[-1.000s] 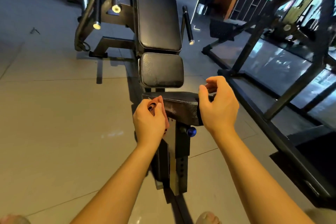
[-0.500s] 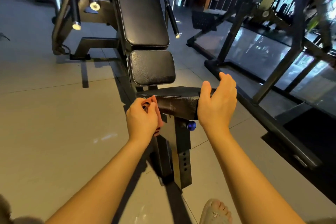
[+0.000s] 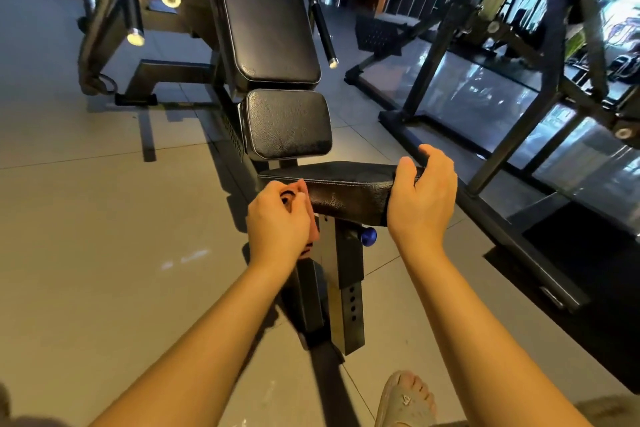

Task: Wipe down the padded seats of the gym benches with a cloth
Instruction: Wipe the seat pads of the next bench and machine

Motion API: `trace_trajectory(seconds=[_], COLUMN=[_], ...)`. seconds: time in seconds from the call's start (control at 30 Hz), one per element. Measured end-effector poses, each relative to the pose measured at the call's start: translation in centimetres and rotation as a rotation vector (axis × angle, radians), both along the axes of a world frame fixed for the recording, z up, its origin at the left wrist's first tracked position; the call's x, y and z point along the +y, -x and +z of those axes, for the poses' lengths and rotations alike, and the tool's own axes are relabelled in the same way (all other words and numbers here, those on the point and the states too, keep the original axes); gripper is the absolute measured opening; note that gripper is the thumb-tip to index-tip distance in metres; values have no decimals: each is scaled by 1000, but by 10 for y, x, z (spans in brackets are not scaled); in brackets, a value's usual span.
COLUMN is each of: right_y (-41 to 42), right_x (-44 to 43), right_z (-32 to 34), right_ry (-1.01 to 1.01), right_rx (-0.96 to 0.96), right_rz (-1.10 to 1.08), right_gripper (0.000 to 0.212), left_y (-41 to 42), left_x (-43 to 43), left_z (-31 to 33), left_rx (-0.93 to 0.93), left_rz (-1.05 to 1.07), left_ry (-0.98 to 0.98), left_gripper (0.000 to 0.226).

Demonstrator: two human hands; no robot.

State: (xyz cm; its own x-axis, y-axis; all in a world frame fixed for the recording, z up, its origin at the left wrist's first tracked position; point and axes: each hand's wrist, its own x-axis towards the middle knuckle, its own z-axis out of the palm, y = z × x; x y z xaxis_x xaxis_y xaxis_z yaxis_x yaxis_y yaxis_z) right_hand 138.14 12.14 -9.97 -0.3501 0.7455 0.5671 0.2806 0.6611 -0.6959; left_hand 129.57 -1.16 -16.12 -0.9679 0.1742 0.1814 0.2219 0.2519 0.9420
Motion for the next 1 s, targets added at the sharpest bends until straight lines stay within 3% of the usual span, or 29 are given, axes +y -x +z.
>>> trace_trajectory(seconds=[0.13, 0.23, 0.47, 0.6, 0.7, 0.87, 1.0], right_y=[2, 4, 0, 1, 2, 1, 2], right_x=[0, 2, 1, 1, 2, 2, 3], right_z=[-1, -4, -2, -3, -4, -4, -5], right_ry=[13, 5, -15, -9, -13, -24, -8], right_rx=[32, 67, 26, 42, 67, 75, 93], right_rz=[-4, -14, 8, 2, -11, -3, 1], right_gripper=[45, 41, 40, 31, 30, 32, 33], left_y=[-53, -59, -24, -58, -54, 10, -44], left_x=[1, 4, 6, 1, 3, -6, 1], left_z=[19, 18, 8, 23, 20, -11, 6], left_rx=[210, 295, 71, 204, 284, -25, 225], left_rz=[-76, -130, -48, -118, -134, -36, -64], left_ry=[-153, -155, -99, -153, -88, 122, -93], left_gripper=[6, 4, 4, 6, 9, 10, 6])
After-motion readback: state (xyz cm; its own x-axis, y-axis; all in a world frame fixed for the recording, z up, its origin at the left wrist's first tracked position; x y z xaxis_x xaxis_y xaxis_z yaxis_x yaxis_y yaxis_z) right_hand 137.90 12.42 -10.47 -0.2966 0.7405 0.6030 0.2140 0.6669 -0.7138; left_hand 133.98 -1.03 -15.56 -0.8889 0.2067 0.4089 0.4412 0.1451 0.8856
